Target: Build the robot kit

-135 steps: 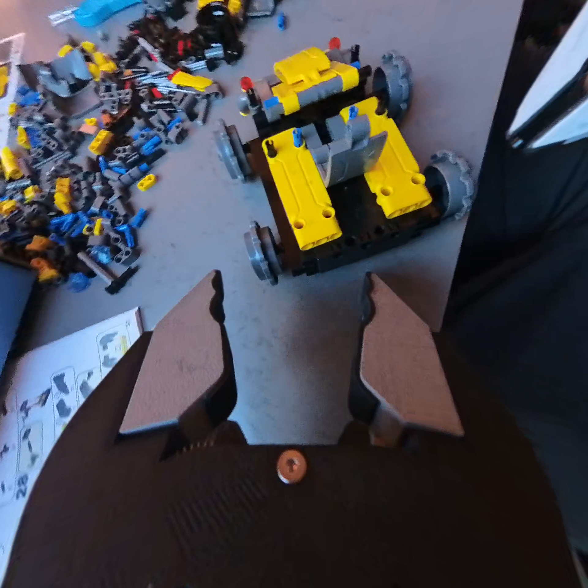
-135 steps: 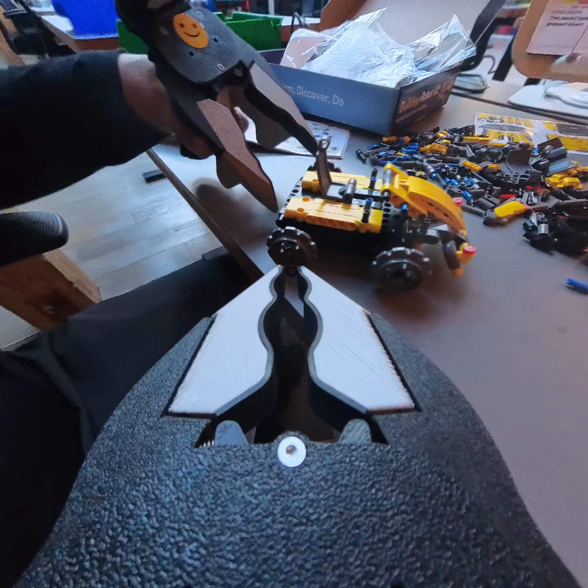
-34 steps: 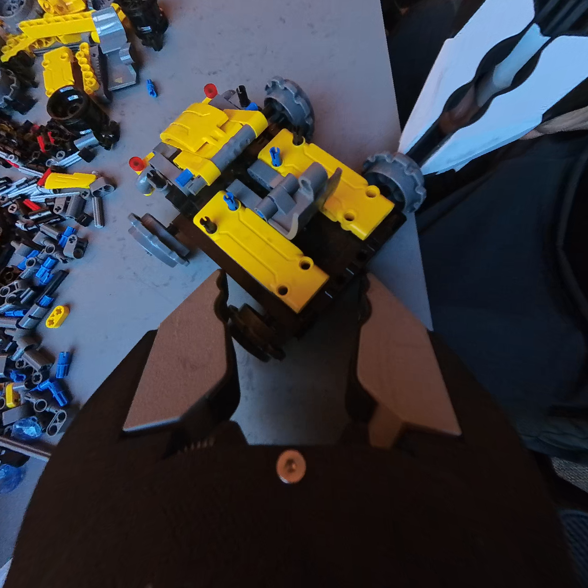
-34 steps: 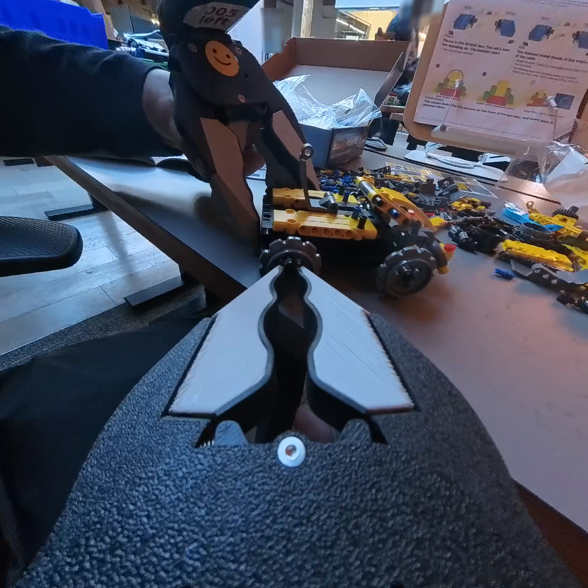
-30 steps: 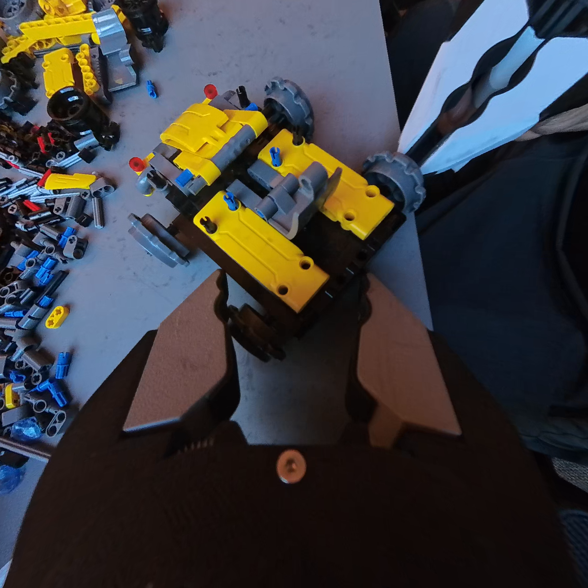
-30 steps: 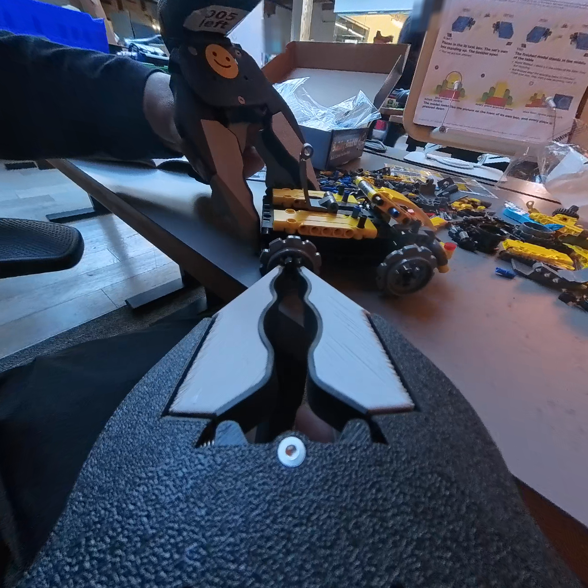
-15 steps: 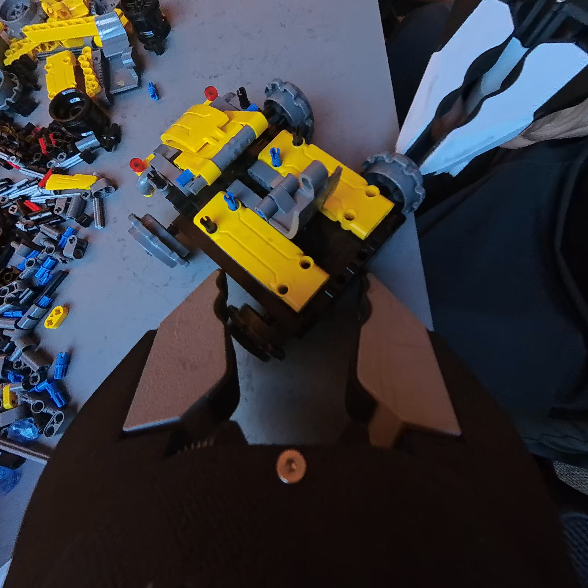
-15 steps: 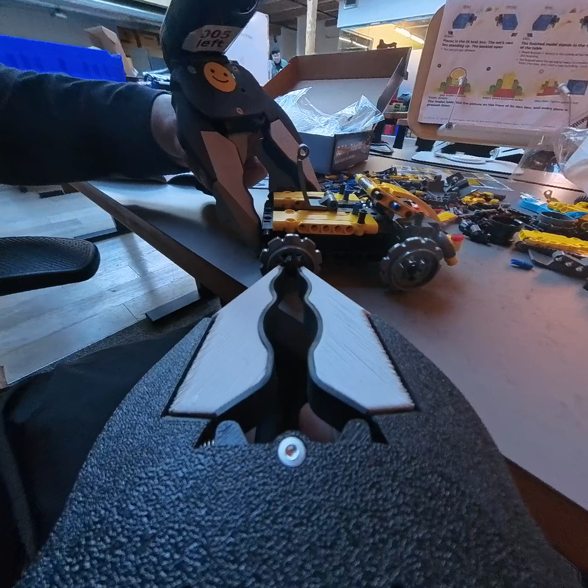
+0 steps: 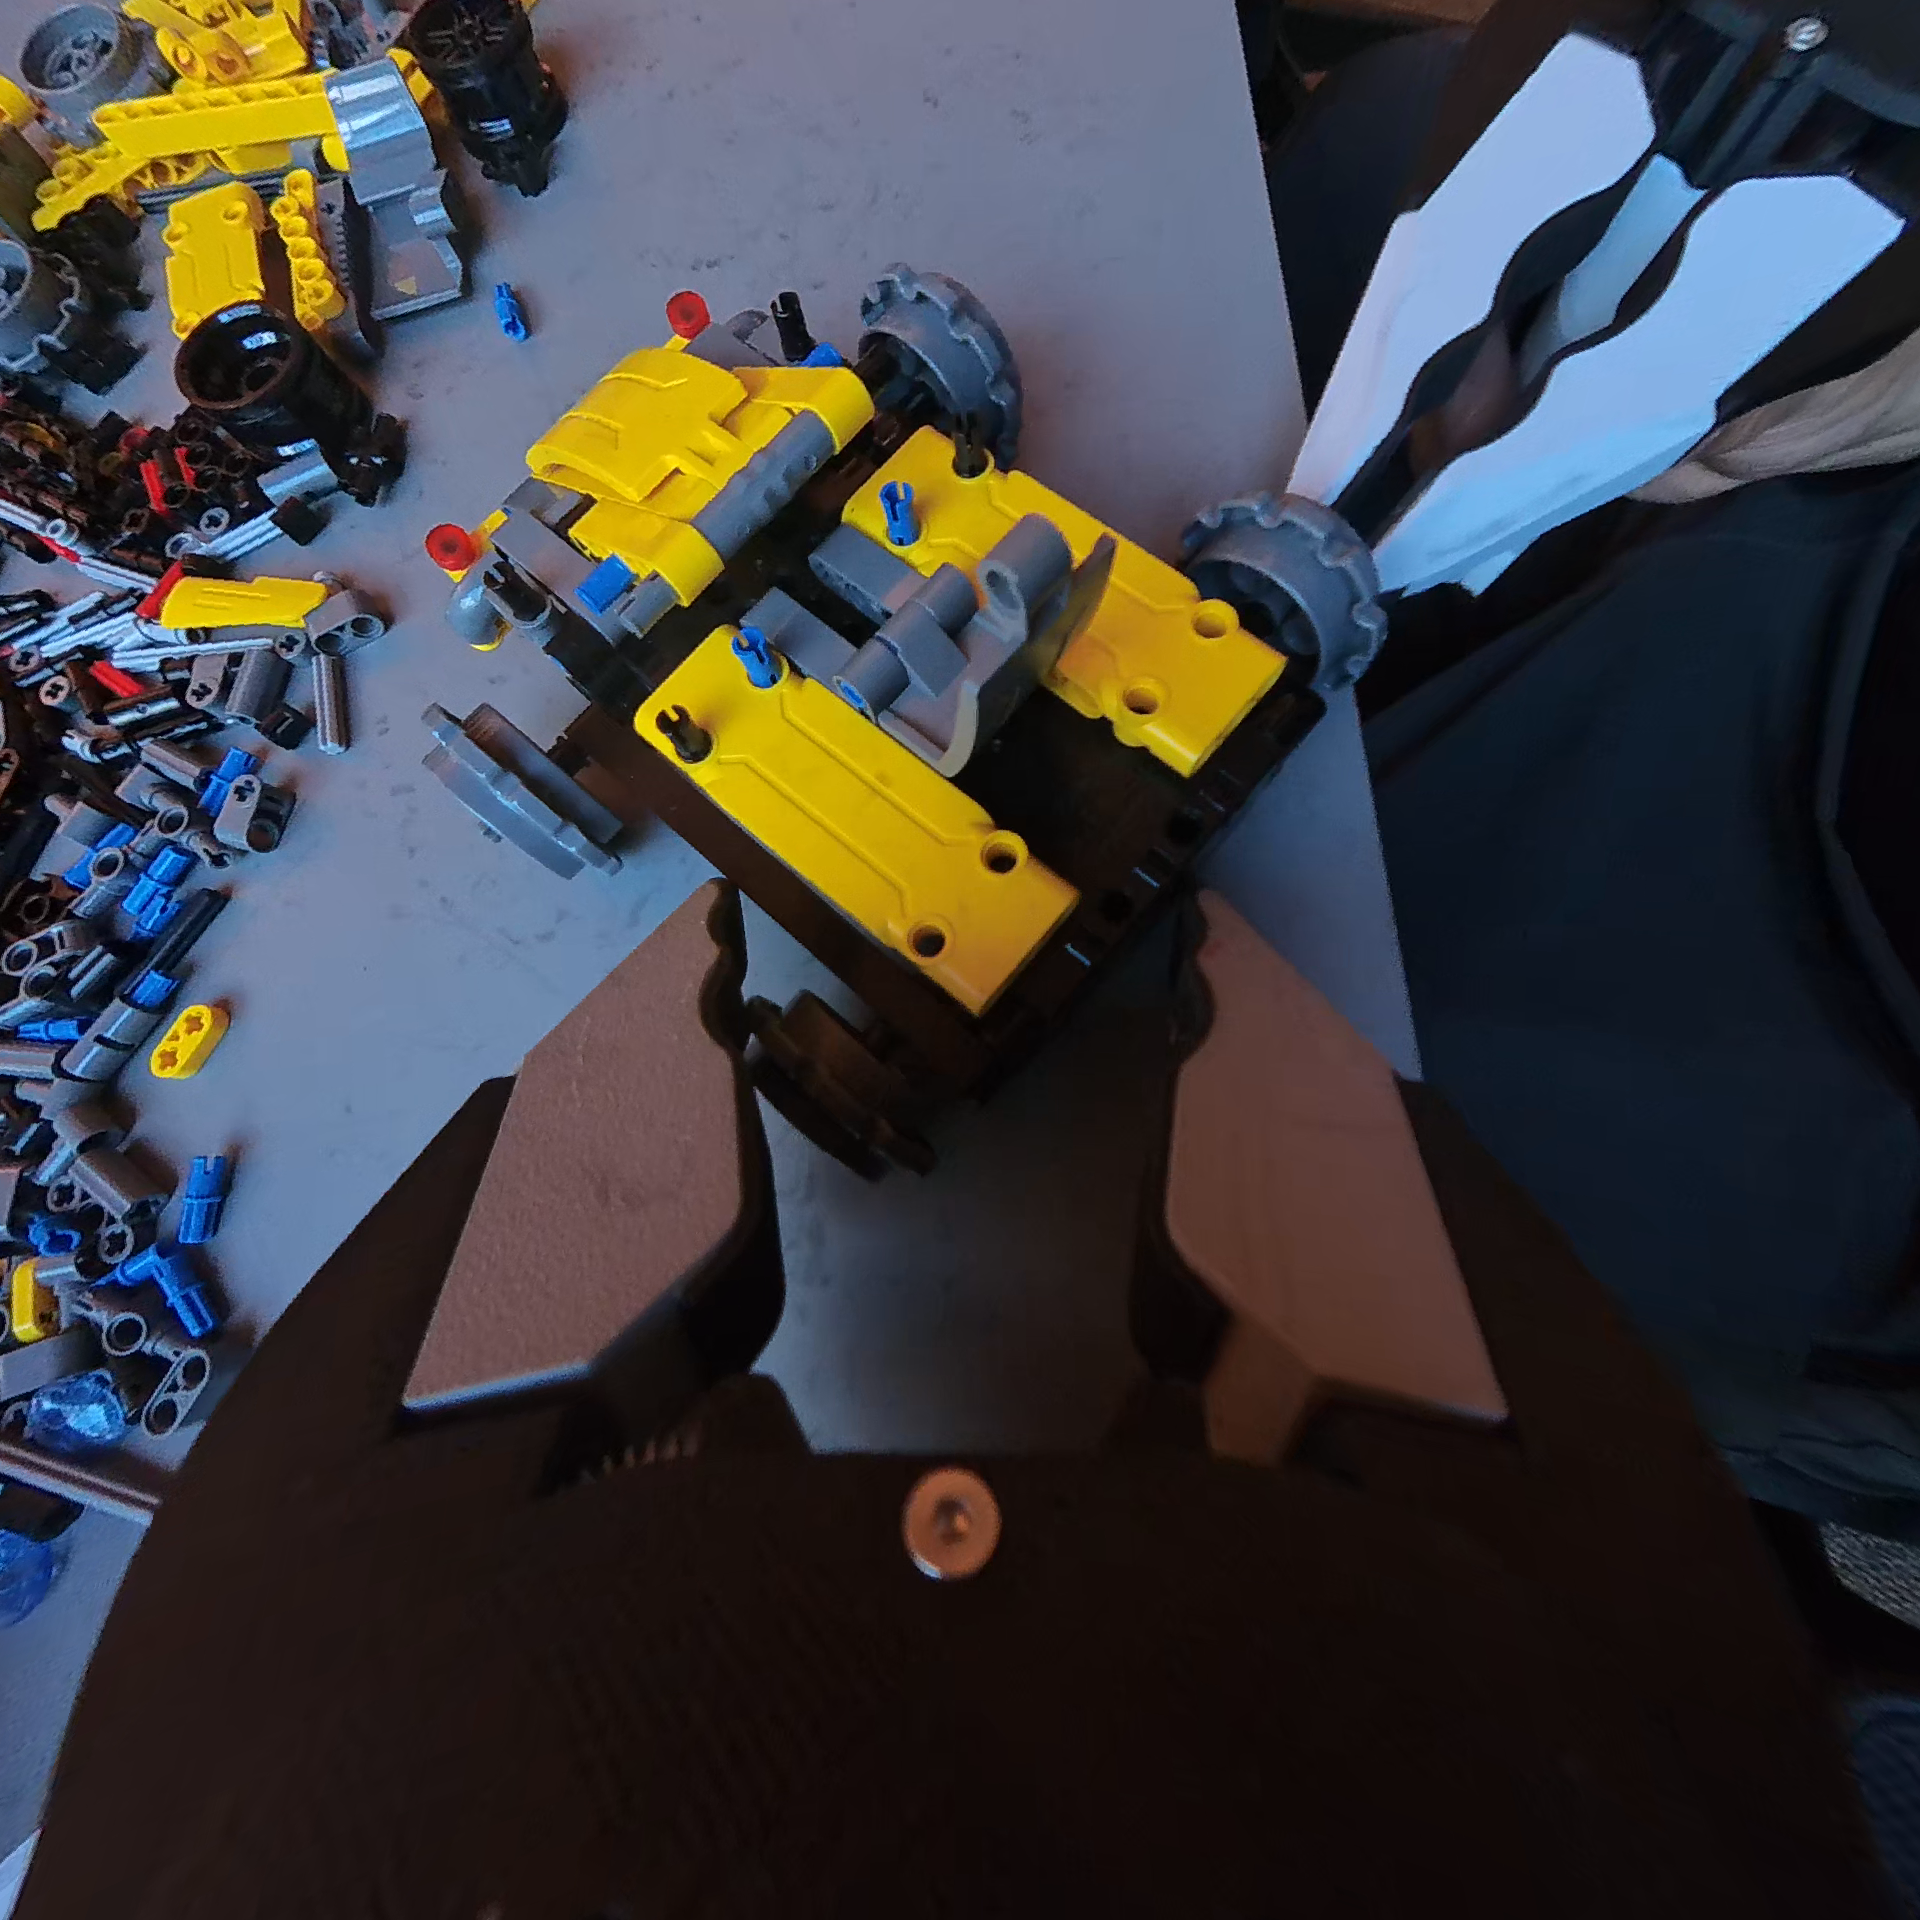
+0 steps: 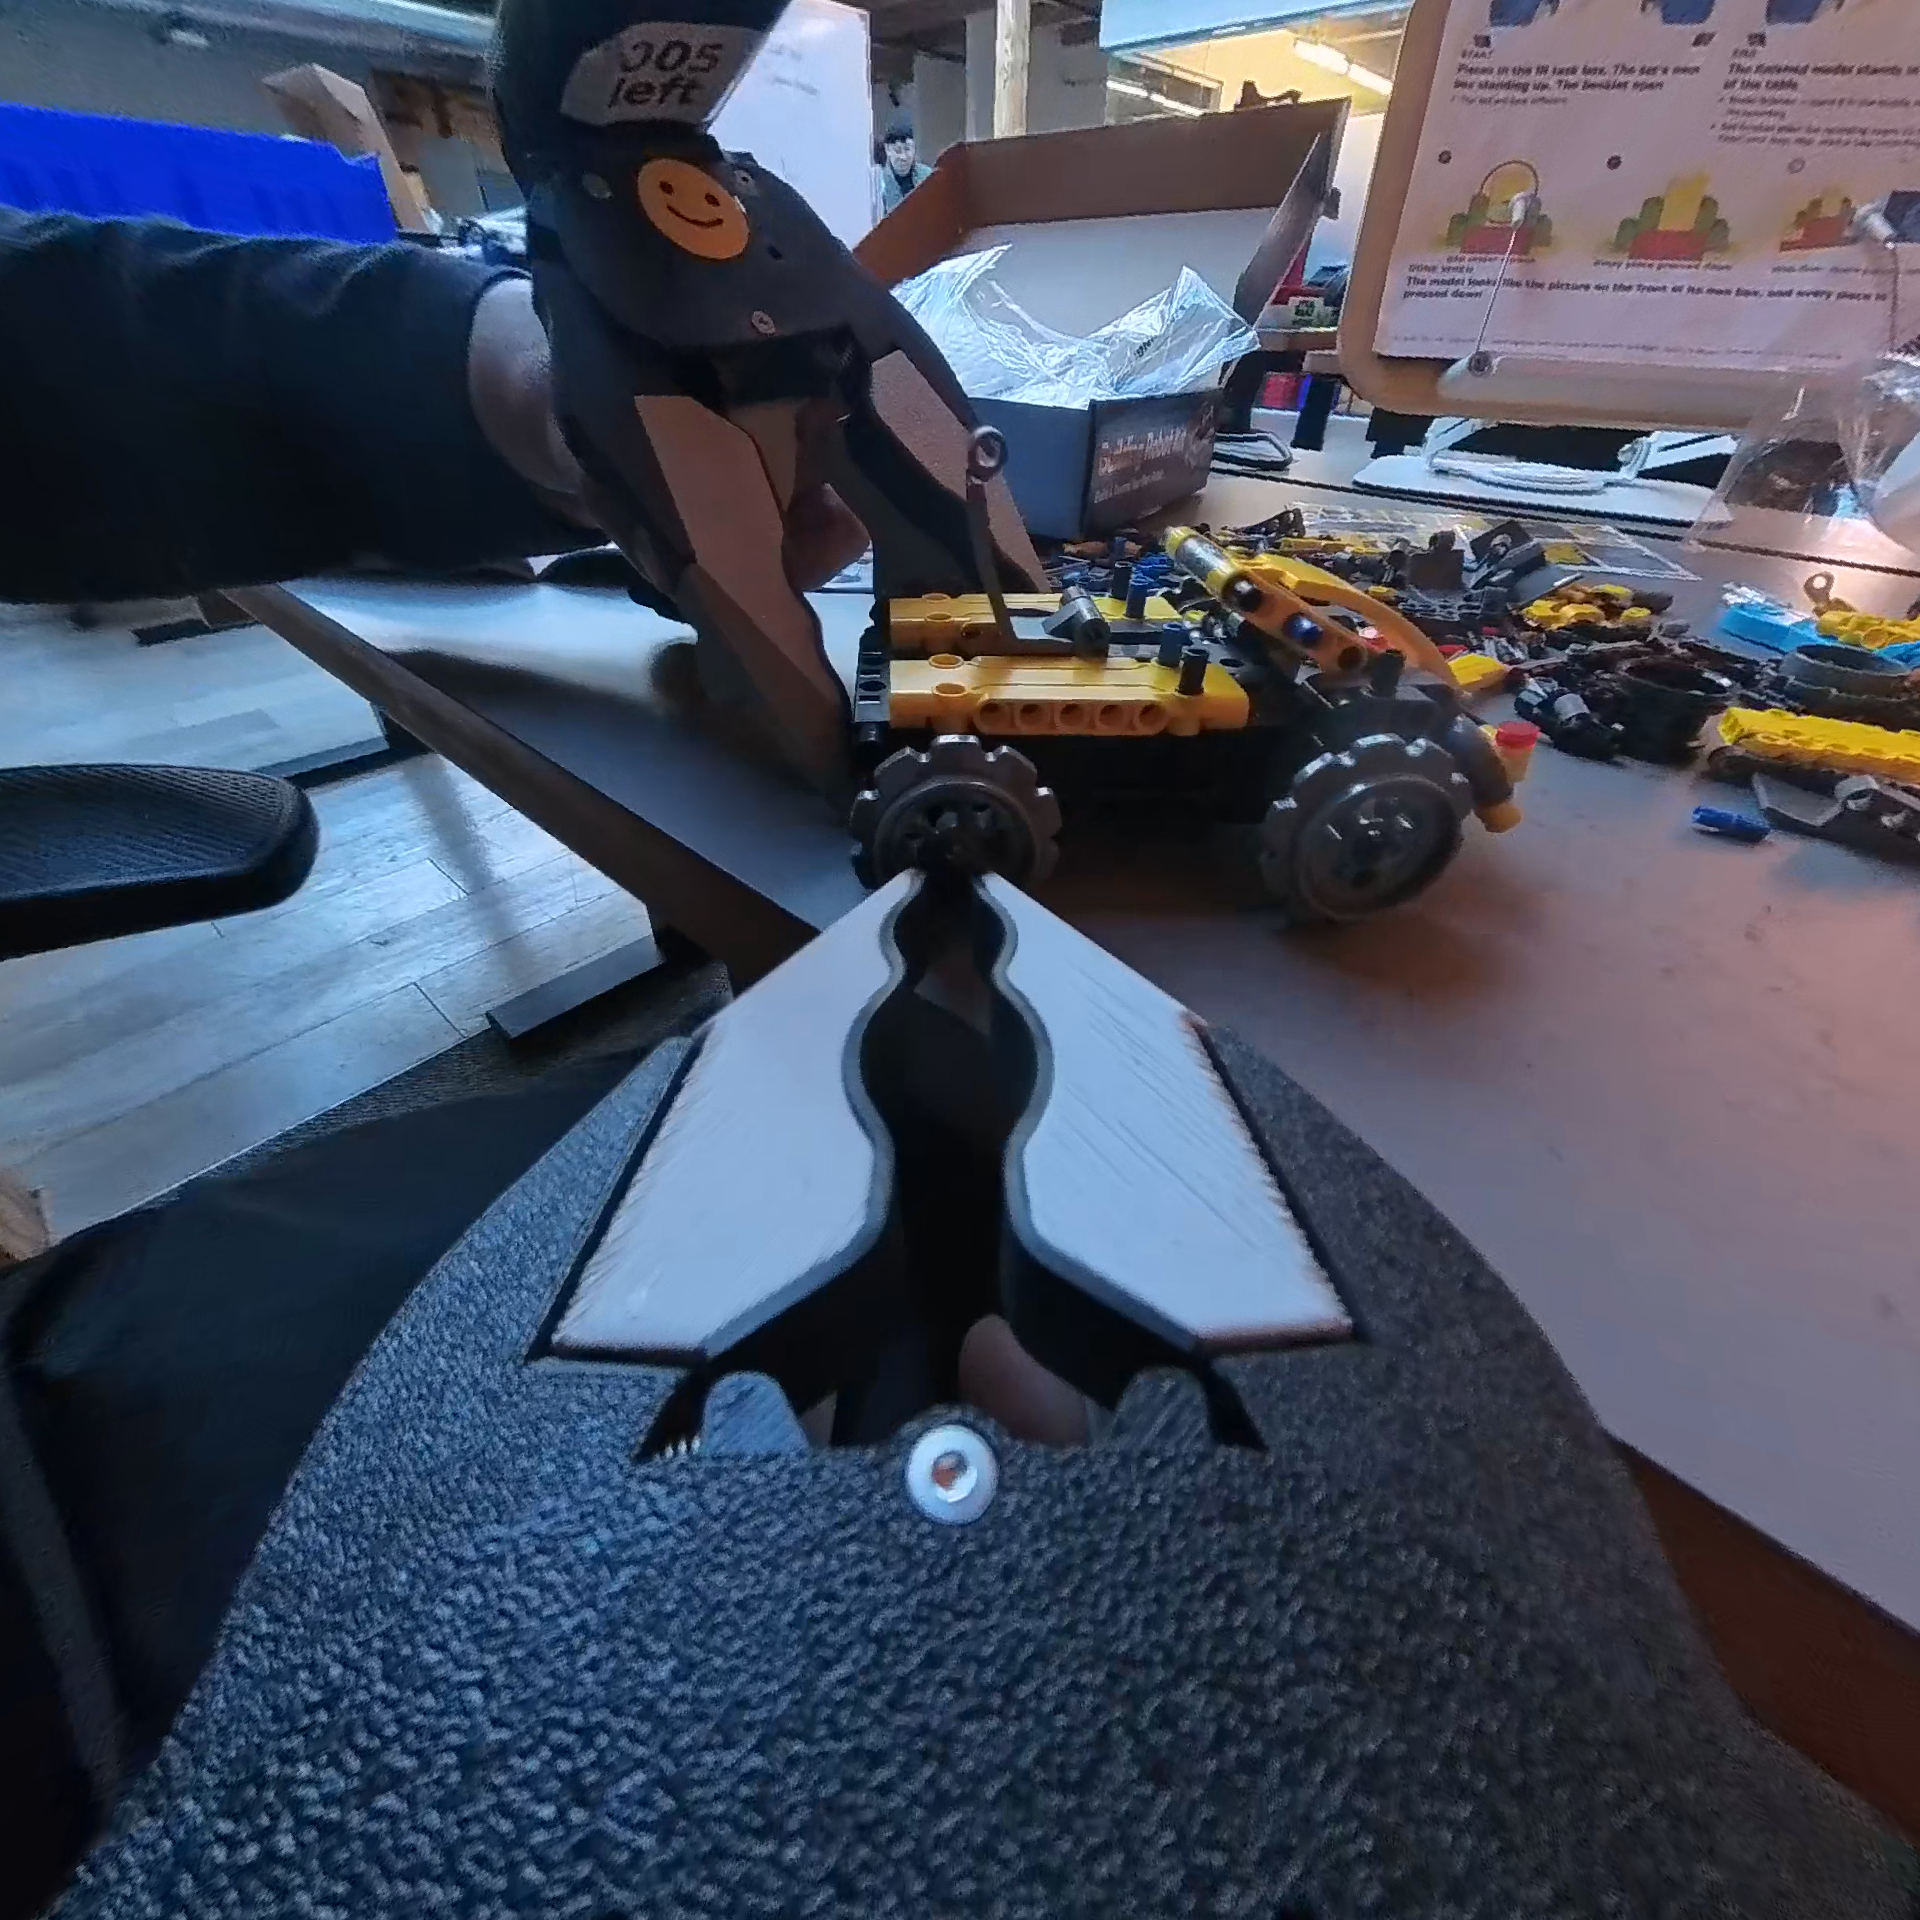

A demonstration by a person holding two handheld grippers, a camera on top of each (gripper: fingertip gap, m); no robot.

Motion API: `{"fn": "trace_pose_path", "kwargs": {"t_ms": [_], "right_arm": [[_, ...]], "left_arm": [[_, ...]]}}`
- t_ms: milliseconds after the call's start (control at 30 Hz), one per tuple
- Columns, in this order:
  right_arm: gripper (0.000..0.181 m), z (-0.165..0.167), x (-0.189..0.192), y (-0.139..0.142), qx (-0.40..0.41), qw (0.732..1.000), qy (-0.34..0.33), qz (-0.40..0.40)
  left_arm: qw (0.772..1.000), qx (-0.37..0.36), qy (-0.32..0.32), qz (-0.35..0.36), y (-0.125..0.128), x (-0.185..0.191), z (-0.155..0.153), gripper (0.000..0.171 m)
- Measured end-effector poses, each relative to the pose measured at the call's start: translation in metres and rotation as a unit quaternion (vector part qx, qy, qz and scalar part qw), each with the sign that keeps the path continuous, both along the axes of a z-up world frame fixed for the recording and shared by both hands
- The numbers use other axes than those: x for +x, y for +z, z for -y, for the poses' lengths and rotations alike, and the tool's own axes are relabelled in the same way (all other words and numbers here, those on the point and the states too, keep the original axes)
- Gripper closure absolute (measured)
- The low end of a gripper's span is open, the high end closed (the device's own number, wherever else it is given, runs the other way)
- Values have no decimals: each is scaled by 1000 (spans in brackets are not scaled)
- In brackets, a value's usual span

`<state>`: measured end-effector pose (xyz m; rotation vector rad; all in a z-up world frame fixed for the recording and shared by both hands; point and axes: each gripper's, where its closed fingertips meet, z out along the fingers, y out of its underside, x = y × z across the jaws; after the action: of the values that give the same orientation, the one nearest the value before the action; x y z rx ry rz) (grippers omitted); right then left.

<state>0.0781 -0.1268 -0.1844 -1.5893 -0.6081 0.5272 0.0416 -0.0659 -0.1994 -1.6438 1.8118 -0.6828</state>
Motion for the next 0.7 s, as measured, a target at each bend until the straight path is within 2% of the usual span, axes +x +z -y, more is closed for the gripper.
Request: {"fn": "trace_pose_path", "kwargs": {"t_ms": [233, 400, 467, 533, 633, 700], "right_arm": [[175, 0, 16, 12, 4, 999, -11, -32], [175, 3, 27, 28, -57, 986, 29, -155], [176, 3, 32, 37, -89, 972, 54, -211], [176, 6, 32, 51, -121, 951, 96, -269], [175, 13, 26, 79, -164, 903, 179, -354], [175, 18, 18, 95, -187, 878, 223, -381]], "left_arm": [[999, 25, 30, -8, 2, -7, -10, 89], [993, 77, 85, 12, 19, -27, -16, 91], [989, 100, 104, 36, 34, -35, -11, 94], [979, 128, 117, 109, 66, -33, 3, 113], [964, 113, 82, 227, 110, -14, 53, 137], [961, 127, 74, 234, 116, -3, 74, 138]]}}
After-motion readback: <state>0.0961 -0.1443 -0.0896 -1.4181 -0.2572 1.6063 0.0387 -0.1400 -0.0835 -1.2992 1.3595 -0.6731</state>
